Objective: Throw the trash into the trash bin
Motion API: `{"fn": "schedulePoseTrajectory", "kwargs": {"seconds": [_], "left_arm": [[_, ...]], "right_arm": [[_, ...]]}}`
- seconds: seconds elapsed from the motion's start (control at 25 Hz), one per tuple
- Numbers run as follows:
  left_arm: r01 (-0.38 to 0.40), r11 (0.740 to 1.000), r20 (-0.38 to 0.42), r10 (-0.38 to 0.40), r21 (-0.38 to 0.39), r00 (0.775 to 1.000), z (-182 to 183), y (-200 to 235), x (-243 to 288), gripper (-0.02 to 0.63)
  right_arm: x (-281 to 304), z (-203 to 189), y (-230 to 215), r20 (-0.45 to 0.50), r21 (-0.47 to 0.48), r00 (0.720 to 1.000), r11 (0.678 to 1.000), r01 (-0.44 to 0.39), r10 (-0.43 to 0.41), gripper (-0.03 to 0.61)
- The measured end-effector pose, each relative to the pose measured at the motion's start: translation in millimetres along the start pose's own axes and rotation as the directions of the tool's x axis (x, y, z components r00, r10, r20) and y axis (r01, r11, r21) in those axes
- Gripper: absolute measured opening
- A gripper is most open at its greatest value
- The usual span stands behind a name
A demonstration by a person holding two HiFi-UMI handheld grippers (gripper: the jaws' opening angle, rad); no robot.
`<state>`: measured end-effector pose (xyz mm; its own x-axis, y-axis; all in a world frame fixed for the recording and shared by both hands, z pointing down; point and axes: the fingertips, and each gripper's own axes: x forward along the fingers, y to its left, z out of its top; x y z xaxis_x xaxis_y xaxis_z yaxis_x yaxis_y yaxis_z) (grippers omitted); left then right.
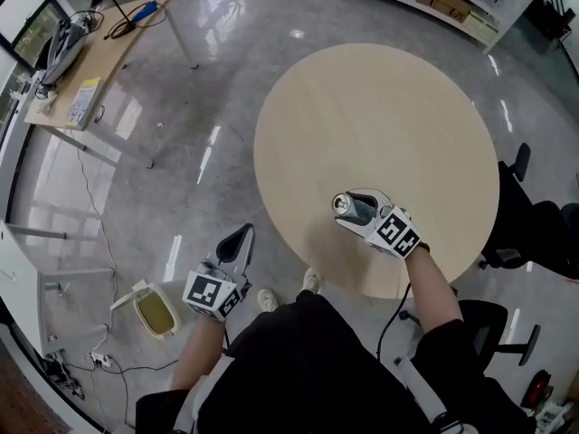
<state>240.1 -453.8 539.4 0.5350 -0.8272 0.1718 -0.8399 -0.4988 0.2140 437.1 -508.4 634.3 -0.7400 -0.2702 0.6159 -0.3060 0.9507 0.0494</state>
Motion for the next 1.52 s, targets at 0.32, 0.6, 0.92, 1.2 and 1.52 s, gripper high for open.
{"fn": "schedulePoseTrajectory", "kwargs": {"seconds": [0.32, 0.6, 0.92, 1.2, 1.52], "left_arm": [[0.019, 0.999, 0.101, -0.023, 0.043, 0.995, 50, 8, -11, 0.005], [-0.077, 0.994, 0.198, 0.059, 0.084, 0.978, 78, 35, -65, 0.005], [-0.342, 0.939, 0.216, 0.328, 0.03, 0.92, 60, 89, -193, 0.005], [-0.576, 0.816, 0.249, 0.57, -0.057, 0.783, 46, 131, -297, 0.005], [-0.73, 0.673, 0.221, 0.735, -0.121, 0.641, 32, 124, -338, 0.004]], "right_arm": [[-69, 100, -10, 0.373, 0.181, 0.904, 0.972, 0.148, -0.207, 0.265], [-65, 183, 28, 0.521, 0.111, 0.843, 0.99, 0.09, -0.135, 0.265], [18, 250, 102, 0.562, -0.017, 0.821, 0.993, -0.114, 0.104, 0.265], [82, 315, 183, 0.586, -0.121, 0.738, 0.936, -0.33, 0.336, 0.265], [125, 333, 223, 0.451, -0.352, 0.671, 0.808, -0.472, 0.588, 0.265]]}}
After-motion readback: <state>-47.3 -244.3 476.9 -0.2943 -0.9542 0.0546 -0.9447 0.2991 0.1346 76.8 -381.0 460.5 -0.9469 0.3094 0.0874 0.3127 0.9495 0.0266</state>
